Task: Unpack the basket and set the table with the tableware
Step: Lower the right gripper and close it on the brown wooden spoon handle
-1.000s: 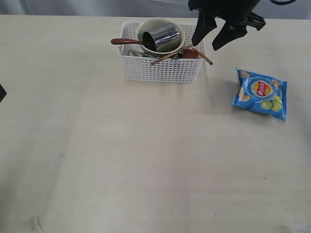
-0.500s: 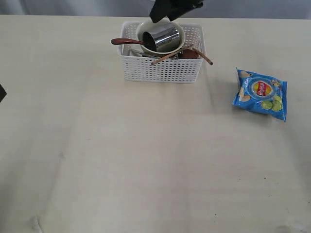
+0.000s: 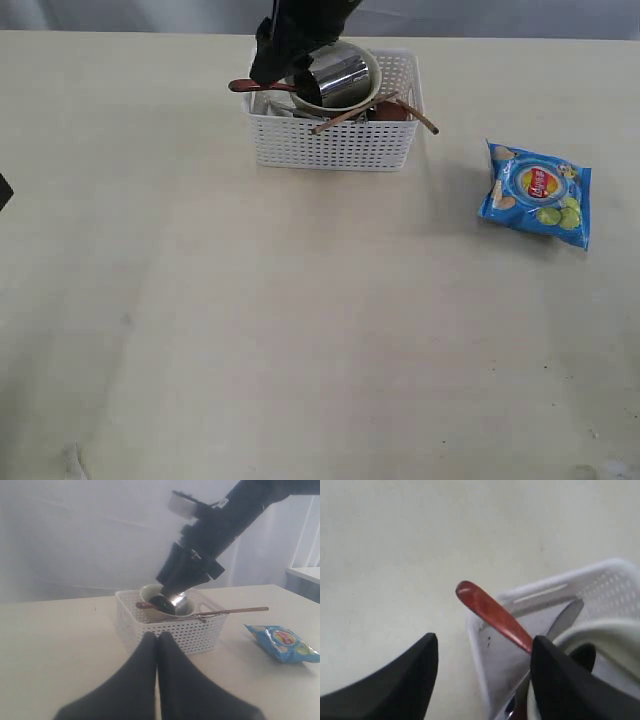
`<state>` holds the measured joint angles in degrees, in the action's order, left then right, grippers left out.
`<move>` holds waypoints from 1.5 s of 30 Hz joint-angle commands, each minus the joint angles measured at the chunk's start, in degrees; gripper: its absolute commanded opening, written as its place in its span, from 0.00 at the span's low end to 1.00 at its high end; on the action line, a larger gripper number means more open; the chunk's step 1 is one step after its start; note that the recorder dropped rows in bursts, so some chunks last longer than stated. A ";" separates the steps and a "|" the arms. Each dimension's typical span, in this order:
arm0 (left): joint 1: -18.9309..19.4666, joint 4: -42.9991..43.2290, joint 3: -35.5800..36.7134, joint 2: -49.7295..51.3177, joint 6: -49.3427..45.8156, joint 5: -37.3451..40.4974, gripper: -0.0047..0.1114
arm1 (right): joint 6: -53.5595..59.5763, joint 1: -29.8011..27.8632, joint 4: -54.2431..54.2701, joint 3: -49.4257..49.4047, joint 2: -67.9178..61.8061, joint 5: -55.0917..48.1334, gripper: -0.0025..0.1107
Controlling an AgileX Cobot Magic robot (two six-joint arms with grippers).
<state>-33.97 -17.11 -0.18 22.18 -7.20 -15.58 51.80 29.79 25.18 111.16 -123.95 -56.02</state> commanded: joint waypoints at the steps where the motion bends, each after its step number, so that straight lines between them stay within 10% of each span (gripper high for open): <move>1: 0.11 -0.07 0.18 -0.23 -0.04 -0.10 0.04 | 11.58 0.42 -1.02 0.36 -0.03 3.76 0.49; 45: 0.11 -0.07 0.18 -0.23 -0.04 -0.10 0.04 | 25.77 3.79 1.25 -7.41 -3.69 20.60 0.36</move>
<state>-33.97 -17.11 -0.18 22.18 -7.28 -15.58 77.12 33.64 25.60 103.78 -127.80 -35.85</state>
